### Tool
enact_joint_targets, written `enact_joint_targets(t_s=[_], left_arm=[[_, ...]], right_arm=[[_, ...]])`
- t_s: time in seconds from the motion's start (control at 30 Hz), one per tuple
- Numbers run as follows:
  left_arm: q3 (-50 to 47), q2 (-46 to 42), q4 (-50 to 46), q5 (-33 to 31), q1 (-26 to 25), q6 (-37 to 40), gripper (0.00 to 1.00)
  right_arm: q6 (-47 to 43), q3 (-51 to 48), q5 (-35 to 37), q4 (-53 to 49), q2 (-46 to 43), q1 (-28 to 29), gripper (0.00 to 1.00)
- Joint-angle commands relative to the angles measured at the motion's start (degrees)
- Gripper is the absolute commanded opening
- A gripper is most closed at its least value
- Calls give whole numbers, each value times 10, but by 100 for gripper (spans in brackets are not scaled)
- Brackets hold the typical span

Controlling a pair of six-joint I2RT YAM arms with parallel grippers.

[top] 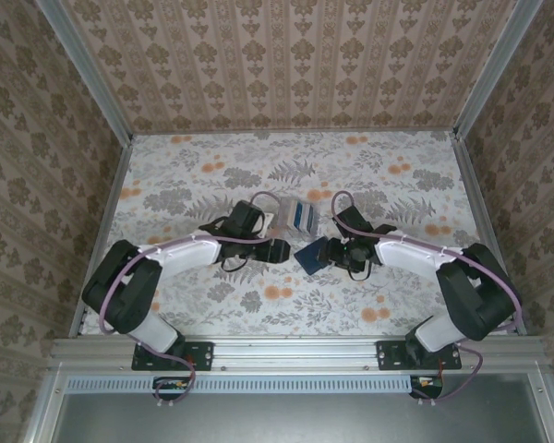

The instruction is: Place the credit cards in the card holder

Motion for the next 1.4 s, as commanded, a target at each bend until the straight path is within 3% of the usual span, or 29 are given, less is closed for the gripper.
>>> enact_joint_targets(t_s=[0.0,0.27,0.43,0.73,0.9,1.07,1.17,1.37], left_arm=[[34,24,-8,3,-29,57,76],[81,97,20,9,-40,57,75],[122,130,-19,14,-61,87,74],[170,181,-48,25,-73,82,54],[181,192,-46,53,-82,79,28],[175,193,-23,81,-82,60,17],[174,196,-7,107,-80,49,19],[177,219,5,126,-68,6,43]], right_arm=[[-10,8,20,2,8,-1,54],[-32,-9,19,17,-25,-23,54],[-35,-27,-3,33,-34,-45,54],[-25,-57,-21,58,-56,-72,54],[-27,-65,-37,65,-49,-87,53],[-35,-69,-45,73,-45,-87,53],[-38,-73,-63,92,-35,-87,52],[-35,-77,-81,113,-28,-87,50]])
